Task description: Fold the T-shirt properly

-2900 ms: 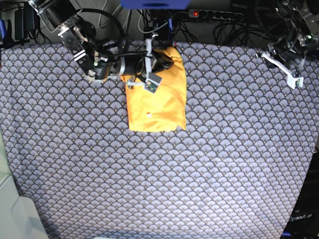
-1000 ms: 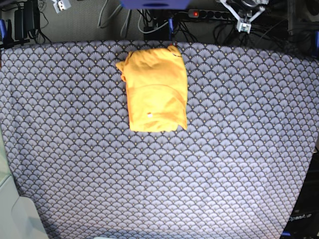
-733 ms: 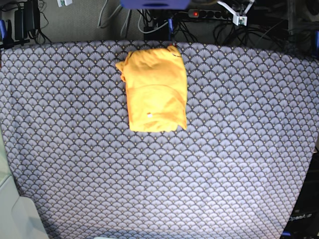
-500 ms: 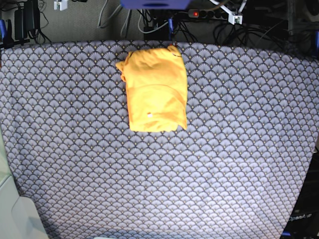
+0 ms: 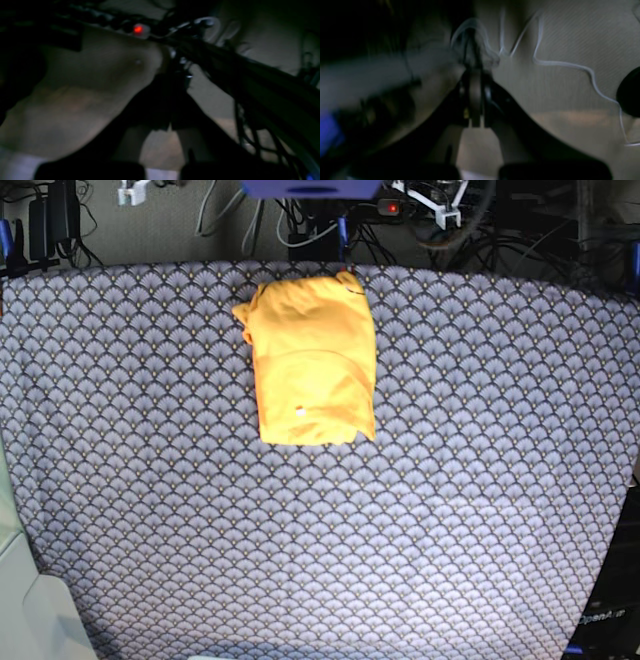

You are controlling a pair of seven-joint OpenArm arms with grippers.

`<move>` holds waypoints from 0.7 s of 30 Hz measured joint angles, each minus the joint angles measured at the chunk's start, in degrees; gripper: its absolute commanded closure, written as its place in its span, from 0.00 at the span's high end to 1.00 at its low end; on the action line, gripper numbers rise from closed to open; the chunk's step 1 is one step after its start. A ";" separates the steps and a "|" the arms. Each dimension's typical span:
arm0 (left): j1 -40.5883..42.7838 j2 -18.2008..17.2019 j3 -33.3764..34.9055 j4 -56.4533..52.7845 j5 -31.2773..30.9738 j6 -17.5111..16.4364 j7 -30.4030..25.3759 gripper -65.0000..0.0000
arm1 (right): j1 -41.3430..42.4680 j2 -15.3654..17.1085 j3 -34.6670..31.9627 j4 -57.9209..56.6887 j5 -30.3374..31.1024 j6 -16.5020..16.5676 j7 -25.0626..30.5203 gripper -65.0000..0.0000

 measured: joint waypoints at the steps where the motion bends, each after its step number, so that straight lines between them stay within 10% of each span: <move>1: -0.94 -0.28 0.00 -1.49 0.07 1.29 0.02 0.00 | 0.42 -1.07 -1.33 0.02 -0.33 -5.92 -0.09 0.00; 8: -4.46 -0.68 0.00 -2.51 6.29 10.51 0.37 0.00 | 2.86 -4.66 -7.98 -0.02 -6.88 -28.35 -8.68 0.00; 13: -6.97 -0.72 -0.02 -2.49 11.89 21.00 0.17 0.00 | 6.16 -6.93 -8.11 0.04 -6.69 -28.70 -12.81 0.00; 21: -7.21 -0.17 -0.02 -2.69 12.31 22.58 0.55 0.00 | 5.68 -6.88 -8.00 -0.02 -6.67 -34.14 -12.48 0.00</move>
